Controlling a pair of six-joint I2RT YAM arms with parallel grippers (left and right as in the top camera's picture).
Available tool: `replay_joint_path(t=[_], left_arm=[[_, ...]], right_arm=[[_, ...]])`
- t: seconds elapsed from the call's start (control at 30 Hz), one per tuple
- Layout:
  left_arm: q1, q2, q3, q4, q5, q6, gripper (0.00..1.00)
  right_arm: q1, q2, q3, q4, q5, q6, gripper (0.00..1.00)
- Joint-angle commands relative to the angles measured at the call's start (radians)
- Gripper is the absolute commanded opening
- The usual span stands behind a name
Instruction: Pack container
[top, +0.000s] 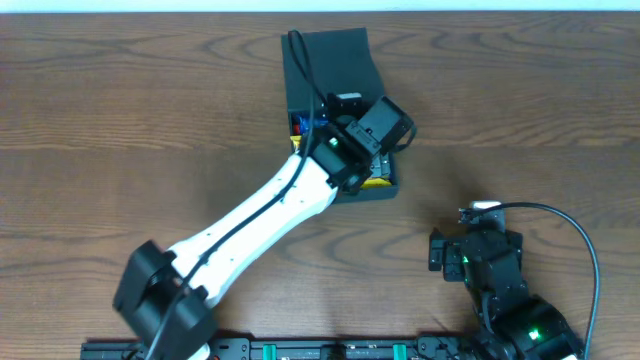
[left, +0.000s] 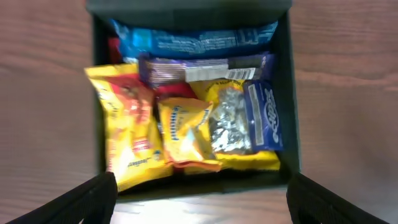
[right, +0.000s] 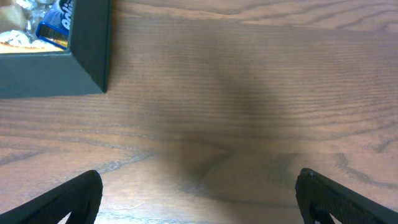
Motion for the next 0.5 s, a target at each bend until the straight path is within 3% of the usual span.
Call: replay_joint_path(t=[0.0, 0.13, 0.2, 0.47], left_arm=[[0.002, -0.087, -0.005, -0.03, -0.051, 0.16, 0.88], [0.002, -0.19, -0.006, -0.071, -0.054, 0.297, 0.97], [0.003, -0.232, -0.006, -0.096, -0.058, 0.341, 0.95], [0.003, -0.379, -0.009, -0.215, -0.154, 0.38, 0.95]], right_arm=[[-0.008, -0.004, -0.005, -0.002, 0.011, 0.017, 0.99], [-0.008, -0.004, -0.005, -0.002, 0.011, 0.017, 0.99], [-0.008, -0.004, -0.005, -0.002, 0.011, 0.017, 0.99], [-0.008, -0.004, -0.005, -0.002, 0.011, 0.017, 0.99]])
